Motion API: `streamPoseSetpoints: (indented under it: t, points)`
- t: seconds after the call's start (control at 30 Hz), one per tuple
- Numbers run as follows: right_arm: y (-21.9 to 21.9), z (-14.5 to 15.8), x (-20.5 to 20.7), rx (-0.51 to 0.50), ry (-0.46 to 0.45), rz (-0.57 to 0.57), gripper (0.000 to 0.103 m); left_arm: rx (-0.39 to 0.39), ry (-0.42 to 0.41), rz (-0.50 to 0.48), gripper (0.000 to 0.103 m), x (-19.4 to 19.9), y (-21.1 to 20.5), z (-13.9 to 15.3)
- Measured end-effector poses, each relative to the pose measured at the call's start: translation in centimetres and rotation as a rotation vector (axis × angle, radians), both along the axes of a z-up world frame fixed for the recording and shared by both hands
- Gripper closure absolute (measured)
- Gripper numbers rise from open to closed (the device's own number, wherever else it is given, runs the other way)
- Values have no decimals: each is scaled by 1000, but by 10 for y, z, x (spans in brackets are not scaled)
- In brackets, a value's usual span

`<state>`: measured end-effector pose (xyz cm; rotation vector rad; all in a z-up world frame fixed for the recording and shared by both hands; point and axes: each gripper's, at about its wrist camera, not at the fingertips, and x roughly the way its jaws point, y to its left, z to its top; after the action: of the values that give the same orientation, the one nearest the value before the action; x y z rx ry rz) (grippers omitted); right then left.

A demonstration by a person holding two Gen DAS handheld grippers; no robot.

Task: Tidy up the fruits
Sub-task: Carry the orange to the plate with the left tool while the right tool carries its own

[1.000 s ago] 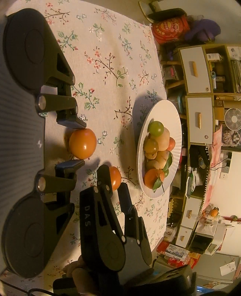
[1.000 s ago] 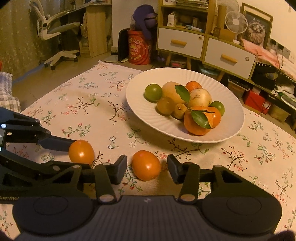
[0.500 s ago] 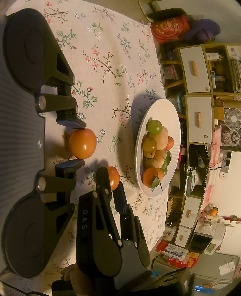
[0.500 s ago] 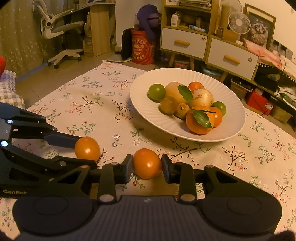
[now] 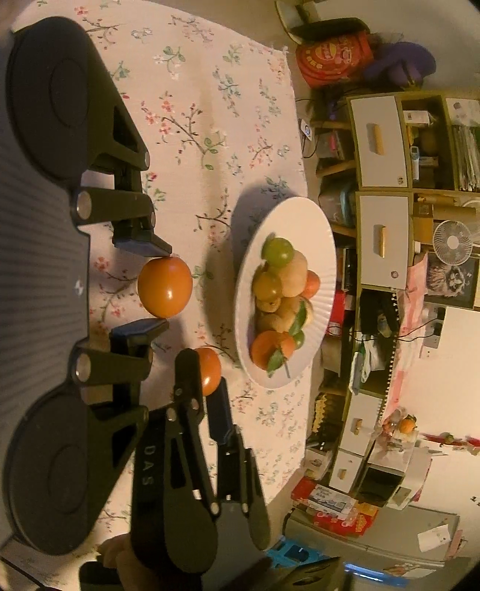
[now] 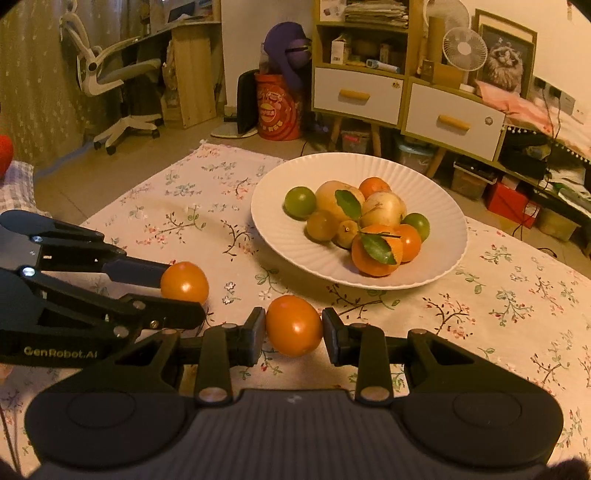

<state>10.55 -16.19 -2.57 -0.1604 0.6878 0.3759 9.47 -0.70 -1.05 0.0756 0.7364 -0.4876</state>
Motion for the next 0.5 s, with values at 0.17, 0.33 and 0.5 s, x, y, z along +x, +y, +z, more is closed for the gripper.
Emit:
streamPoseSetpoints:
  t: [0.17, 0.33, 0.5]
  points:
    - [-6, 6, -1, 21, -11, -15, 73, -16, -16, 1, 75, 4, -5, 9]
    - [-15, 14, 4, 55, -28, -50, 73, -31, -27, 14, 75, 10, -8, 16]
    - [-28, 21, 11, 80, -56, -94, 73, -27, -28, 40, 75, 18, -11, 16]
